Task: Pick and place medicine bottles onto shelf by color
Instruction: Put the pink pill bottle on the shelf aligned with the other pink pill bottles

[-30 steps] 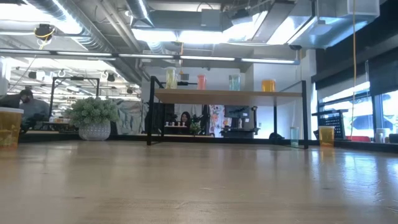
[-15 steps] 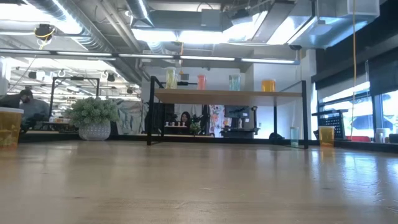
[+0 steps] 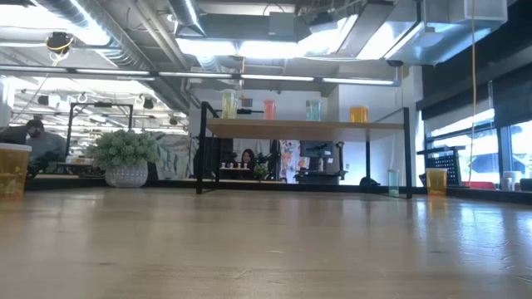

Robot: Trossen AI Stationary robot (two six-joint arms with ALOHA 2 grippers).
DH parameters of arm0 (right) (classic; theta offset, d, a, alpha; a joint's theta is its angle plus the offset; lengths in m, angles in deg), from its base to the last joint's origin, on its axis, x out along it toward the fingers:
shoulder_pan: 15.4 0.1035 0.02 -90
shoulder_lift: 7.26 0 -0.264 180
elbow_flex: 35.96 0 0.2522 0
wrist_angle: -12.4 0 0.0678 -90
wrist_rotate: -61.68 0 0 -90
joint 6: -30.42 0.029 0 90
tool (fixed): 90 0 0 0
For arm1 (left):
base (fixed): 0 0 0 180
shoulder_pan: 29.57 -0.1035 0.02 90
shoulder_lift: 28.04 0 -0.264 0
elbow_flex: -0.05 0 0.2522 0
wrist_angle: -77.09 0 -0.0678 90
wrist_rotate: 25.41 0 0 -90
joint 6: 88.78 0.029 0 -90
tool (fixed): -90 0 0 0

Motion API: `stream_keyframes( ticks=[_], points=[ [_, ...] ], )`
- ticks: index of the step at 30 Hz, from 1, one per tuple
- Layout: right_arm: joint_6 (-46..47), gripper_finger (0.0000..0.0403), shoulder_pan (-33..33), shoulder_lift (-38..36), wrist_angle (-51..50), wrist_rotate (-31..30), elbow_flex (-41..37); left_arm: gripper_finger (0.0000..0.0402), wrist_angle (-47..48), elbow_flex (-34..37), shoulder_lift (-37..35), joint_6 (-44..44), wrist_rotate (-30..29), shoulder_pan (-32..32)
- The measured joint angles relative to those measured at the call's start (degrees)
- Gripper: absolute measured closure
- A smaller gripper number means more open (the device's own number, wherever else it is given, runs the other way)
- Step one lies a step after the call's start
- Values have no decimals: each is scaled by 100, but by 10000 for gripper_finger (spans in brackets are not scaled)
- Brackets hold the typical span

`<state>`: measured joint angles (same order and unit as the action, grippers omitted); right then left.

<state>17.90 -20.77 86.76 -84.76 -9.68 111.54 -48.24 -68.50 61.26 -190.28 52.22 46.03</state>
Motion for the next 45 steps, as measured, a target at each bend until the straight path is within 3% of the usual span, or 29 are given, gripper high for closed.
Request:
stream_keyframes(
  ticks=[19, 33, 45],
  points=[
    [1, 205, -1, 0, -1, 1, 0, 200, -61, 2, 190, -20, 248, -109],
    [2, 205, 0, 0, 0, 1, 0, 278, -65, 2, 190, -34, 284, -146],
    [2, 205, 1, 0, -1, 1, 0, 286, -91, 2, 190, -37, 284, -203]
  ],
)
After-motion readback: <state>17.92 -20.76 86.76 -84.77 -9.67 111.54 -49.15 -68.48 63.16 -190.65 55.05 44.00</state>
